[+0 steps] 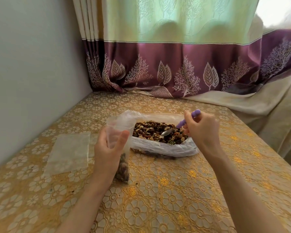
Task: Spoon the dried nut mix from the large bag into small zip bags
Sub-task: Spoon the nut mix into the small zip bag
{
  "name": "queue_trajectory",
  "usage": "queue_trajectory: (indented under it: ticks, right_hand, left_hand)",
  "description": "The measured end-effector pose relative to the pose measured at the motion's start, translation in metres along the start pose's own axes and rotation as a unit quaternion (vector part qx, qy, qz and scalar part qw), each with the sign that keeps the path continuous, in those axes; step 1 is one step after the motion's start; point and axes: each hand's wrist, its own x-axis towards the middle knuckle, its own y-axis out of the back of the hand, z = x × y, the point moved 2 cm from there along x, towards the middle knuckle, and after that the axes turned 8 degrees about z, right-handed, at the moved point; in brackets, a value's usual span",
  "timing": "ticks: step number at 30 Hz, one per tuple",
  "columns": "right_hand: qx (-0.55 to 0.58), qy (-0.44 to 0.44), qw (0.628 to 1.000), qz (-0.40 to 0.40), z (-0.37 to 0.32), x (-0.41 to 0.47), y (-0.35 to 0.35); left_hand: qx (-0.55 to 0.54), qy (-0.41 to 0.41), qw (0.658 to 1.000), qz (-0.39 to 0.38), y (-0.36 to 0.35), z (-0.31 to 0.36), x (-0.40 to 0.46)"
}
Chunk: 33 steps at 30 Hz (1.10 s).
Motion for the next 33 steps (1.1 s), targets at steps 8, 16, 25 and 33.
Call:
queue_trajectory:
  ticks: [8,16,25,33]
  right_hand:
    - [-0.021,-0.006,0.999,-0.029,0.012,-0.003,-0.011]
    - [0.15,-0.224,0.958,-0.099,0.031,-0.012,-0.023]
    - [0.197,-0.297,0.931,-0.084,0.029,-0.01,-0.019]
    - [0.24,-0.322,0.914,-0.064,0.024,-0.008,-0.012]
  left_hand:
    - [0.006,0.002,1.0,-0.001,0.0,-0.001,0.0]
    - [-0.003,0.005,1.0,-0.001,-0.001,-0.001,0.0]
    - [-0.009,0.008,1.0,-0.005,-0.001,0.001,0.0]
    - [0.011,0.016,1.0,0.001,0.0,0.0,0.0]
